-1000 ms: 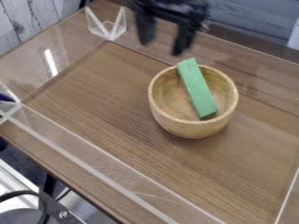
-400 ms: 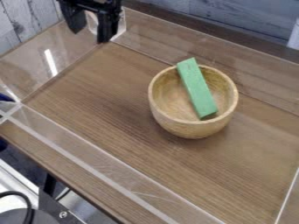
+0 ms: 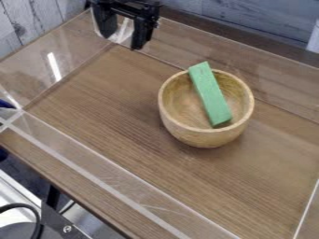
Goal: Put the green block in the brown bowl
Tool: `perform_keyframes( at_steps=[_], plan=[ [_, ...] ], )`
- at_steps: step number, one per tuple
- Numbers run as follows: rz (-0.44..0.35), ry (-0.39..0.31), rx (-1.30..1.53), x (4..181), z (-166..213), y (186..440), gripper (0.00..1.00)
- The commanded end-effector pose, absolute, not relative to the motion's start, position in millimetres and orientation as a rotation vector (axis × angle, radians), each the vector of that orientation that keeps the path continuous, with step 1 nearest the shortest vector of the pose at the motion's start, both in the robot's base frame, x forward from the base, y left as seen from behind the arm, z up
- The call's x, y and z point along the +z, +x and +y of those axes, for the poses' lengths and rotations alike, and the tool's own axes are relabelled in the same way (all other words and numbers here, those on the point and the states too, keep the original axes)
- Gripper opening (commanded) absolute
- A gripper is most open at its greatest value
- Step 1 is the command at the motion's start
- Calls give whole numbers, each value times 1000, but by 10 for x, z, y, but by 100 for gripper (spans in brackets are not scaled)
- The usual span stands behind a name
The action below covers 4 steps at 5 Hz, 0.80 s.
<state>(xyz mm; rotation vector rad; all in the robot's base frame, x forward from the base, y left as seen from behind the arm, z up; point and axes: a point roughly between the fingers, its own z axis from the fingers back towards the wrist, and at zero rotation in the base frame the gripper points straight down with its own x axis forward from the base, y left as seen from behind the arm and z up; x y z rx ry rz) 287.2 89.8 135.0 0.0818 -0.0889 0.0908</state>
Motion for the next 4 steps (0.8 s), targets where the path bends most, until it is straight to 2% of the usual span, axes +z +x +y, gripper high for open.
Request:
perform_keyframes(
  at_steps=[1, 3, 4],
  plan=[
    [-179, 56, 148, 1538, 1019, 2827, 100],
    [-163, 102, 156, 1486, 1286, 2740, 100],
    [-183, 68, 108, 1395, 1245, 2966, 100]
  ],
)
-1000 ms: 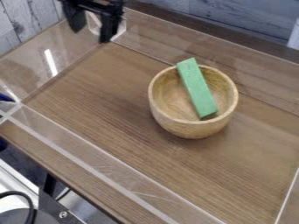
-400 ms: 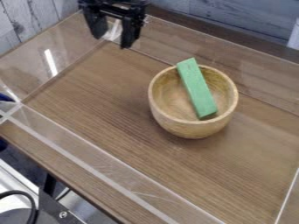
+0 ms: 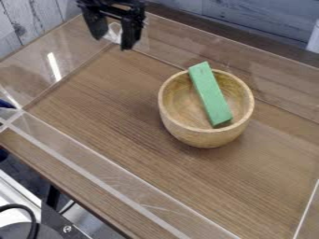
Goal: Put the green block in the brown bowl
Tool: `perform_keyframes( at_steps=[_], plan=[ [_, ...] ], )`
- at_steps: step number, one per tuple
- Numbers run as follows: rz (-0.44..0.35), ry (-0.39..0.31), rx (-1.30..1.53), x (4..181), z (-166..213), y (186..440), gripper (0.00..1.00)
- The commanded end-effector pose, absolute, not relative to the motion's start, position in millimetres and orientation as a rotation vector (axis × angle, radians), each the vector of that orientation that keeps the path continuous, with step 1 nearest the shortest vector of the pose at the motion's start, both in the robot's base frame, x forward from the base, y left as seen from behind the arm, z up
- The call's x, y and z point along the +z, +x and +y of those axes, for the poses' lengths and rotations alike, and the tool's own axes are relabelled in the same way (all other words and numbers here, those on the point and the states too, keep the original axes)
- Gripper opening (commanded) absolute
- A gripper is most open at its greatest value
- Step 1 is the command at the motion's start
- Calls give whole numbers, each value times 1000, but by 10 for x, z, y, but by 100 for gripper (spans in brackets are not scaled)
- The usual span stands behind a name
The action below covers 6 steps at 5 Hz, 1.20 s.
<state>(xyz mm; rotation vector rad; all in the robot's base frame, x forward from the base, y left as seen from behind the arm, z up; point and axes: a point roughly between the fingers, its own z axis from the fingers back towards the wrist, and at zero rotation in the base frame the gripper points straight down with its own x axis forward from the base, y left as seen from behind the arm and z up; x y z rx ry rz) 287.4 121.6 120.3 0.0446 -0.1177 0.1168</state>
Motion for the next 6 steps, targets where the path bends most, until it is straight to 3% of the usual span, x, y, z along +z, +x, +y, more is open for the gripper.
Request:
perform_keyframes(
  at_steps=[1, 3, 5, 6],
  plan=[
    [-209, 30, 64, 1314, 1216, 3173, 100],
    [-222, 91, 155, 1387, 1177, 3205, 100],
    [-241, 65, 204, 1405, 1274, 3131, 100],
    [-259, 58, 222, 1293, 1318, 3072, 100]
  ],
)
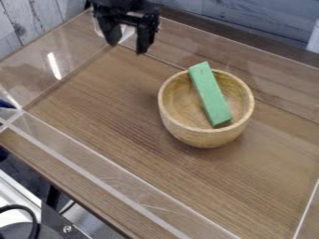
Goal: Put the green block in the brown bowl
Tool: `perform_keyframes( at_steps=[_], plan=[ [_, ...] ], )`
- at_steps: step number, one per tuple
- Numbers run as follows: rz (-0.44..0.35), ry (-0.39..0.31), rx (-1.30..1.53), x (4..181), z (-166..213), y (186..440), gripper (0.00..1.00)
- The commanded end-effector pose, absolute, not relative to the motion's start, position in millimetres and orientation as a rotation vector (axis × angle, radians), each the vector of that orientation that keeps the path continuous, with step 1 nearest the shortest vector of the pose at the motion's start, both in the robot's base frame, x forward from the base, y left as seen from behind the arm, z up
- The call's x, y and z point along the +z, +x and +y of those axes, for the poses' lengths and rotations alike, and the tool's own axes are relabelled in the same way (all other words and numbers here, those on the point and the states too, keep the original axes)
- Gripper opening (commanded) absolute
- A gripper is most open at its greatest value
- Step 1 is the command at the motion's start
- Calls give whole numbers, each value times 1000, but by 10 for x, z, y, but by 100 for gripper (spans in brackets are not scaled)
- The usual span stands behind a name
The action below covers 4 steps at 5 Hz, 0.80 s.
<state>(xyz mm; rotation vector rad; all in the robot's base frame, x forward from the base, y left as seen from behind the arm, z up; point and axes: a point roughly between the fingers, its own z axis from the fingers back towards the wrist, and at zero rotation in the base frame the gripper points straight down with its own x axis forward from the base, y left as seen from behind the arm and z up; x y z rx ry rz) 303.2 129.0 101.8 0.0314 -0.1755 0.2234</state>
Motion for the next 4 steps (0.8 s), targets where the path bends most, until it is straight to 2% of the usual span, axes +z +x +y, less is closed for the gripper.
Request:
perform_keyframes(
  at_steps=[1, 2, 3, 4],
  plan=[
    [-285, 53, 248, 1221, 1378, 3015, 100],
    [-318, 41, 256, 1195, 1384, 3002, 100],
    [-295, 43, 244, 1087, 1422, 3060, 100],
    [-291, 4, 271, 1048, 1354, 3119, 100]
  ],
)
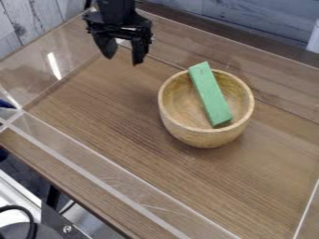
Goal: Put the green block in the brown bowl
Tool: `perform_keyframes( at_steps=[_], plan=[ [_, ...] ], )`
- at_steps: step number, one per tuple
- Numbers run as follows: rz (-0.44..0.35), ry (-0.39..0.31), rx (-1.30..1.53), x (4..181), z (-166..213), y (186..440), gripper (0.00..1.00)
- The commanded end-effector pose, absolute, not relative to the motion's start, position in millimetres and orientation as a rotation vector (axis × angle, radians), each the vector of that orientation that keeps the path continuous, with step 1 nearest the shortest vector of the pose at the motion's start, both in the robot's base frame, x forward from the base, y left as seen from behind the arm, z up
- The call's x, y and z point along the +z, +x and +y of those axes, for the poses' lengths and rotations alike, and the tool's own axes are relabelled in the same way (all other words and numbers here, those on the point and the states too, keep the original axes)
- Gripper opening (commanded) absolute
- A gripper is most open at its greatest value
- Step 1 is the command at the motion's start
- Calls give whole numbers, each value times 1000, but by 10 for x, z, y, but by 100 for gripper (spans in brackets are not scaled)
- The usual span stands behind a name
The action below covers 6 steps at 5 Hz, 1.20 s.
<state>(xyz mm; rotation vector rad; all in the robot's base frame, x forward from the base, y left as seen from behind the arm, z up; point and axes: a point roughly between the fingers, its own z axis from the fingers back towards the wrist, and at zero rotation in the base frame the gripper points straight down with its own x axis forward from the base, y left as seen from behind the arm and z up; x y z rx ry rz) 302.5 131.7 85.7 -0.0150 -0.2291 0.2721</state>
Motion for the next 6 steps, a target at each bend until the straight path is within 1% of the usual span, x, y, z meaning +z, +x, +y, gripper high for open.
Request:
perform_keyframes(
  at_steps=[1, 2, 3, 5, 6],
  plan=[
    [-293, -33, 282, 1162, 1275, 3100, 100],
    [-293, -54, 262, 1242, 1214, 3136, 100],
    [-282, -65, 244, 1218, 1177, 3144, 100],
    [-268, -7, 159, 1254, 1226, 3038, 100],
    [-276, -10, 160, 1116, 1239, 2966, 100]
  ],
)
